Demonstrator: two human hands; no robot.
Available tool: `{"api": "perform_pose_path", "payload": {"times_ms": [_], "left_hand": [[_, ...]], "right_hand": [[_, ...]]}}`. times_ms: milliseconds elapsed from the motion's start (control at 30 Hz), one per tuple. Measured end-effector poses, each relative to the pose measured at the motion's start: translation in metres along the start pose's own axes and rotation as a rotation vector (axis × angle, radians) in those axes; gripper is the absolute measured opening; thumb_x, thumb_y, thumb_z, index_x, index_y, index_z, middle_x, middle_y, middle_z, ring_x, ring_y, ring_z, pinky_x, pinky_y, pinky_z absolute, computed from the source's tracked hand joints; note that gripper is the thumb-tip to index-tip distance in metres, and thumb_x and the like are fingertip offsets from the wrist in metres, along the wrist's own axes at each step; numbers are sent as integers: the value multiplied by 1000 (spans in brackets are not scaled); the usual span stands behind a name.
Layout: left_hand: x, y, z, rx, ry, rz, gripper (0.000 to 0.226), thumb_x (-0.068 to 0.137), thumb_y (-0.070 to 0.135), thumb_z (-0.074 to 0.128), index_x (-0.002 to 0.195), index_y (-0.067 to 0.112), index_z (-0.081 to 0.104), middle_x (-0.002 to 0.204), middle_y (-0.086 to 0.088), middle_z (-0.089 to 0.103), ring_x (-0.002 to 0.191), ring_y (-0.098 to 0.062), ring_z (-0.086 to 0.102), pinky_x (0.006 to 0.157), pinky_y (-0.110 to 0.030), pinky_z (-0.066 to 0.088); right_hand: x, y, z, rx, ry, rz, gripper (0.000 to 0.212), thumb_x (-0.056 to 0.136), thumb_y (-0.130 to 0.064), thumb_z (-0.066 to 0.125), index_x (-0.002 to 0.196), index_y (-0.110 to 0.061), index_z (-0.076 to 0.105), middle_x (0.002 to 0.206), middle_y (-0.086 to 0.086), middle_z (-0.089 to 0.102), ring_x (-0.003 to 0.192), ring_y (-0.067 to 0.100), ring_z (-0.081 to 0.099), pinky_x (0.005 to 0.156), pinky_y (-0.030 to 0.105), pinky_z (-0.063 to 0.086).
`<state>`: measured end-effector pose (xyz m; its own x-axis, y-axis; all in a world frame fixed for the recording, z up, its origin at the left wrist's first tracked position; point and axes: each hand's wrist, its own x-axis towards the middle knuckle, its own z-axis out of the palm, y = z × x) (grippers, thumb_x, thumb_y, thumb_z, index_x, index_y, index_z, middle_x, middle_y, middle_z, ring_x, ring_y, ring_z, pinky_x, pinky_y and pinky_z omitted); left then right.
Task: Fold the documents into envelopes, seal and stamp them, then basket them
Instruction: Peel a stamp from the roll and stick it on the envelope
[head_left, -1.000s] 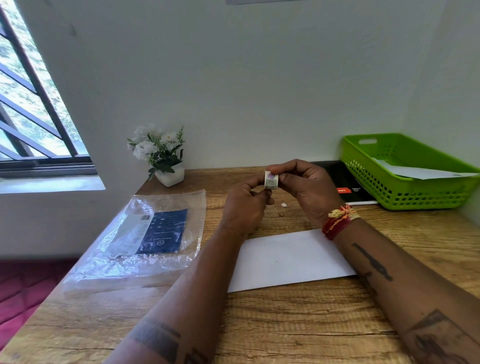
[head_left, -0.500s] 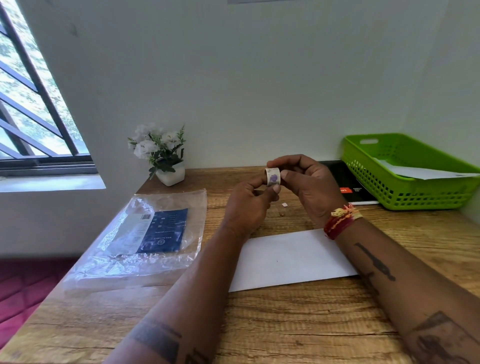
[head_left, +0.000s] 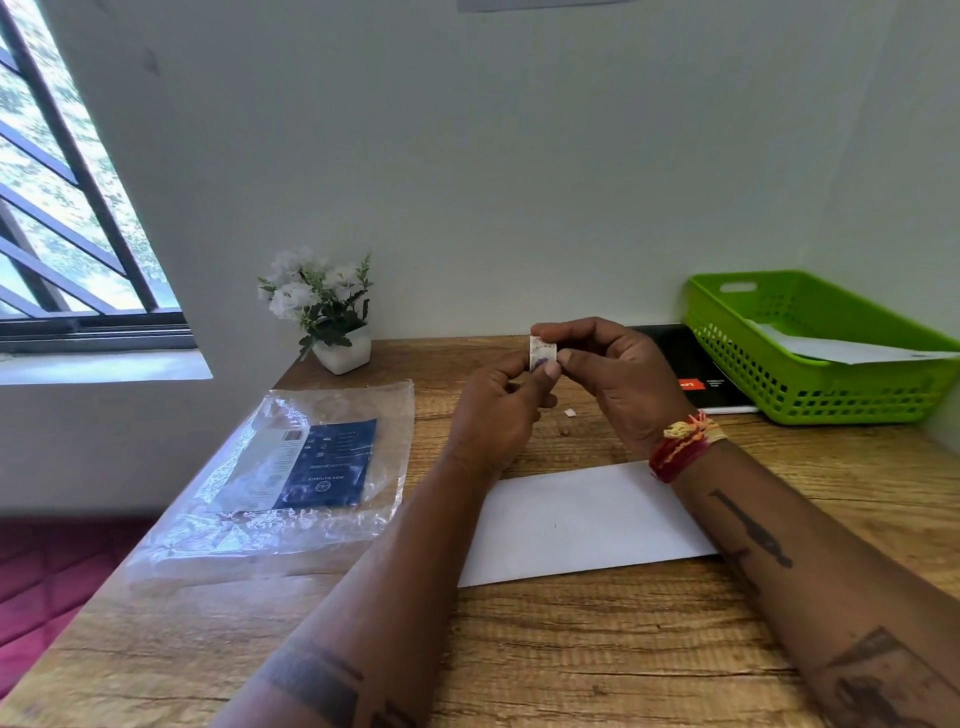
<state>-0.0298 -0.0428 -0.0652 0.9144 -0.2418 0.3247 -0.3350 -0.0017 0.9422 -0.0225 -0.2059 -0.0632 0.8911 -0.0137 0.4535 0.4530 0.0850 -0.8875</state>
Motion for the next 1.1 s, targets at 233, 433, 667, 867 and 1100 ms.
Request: {"api": "perform_pose_path", "payload": {"times_ms": [233,433,667,867,1100], "left_hand": [[2,-3,1,23,-10,-7,22,100,21,67,116,35,71,96,6,77,79,-5,70,72,-27,55],[3,-5,-1,30,-10,2,23,100,18,67,116,33,73,100,-2,78,79,-5,69,70,-20,54],[8,-11,-3,52,110,86,27,96,12,70,120,22,77,91,7,75,73,7,60,69,-12,47],[10,-15,-4,260,141,153,25,95,11,69,115,21,80,106,6,78,82,7,61,75,-10,45],[10,-15,-2,129,100,110,33,93,7,62,115,27,78,103,8,77,91,-12,72,78,-32,58]], "right_hand": [[0,-1,-1,4,9,-28,26,92,5,59,115,-3,70,121,18,70,118,35,65,102,52,50],[0,-1,-1,-68,4,-28,26,94,1,61,116,-7,72,119,15,71,114,33,67,100,50,52],[-5,-6,6,-202,5,-15,29,92,-6,70,121,-10,70,112,5,75,102,11,70,82,25,54],[-7,-10,12,-333,9,-25,30,88,-12,77,117,-12,70,104,3,74,93,7,71,77,18,55],[-7,-11,9,-328,8,-8,25,87,-9,76,112,-12,70,103,2,75,95,10,72,76,21,55]]}}
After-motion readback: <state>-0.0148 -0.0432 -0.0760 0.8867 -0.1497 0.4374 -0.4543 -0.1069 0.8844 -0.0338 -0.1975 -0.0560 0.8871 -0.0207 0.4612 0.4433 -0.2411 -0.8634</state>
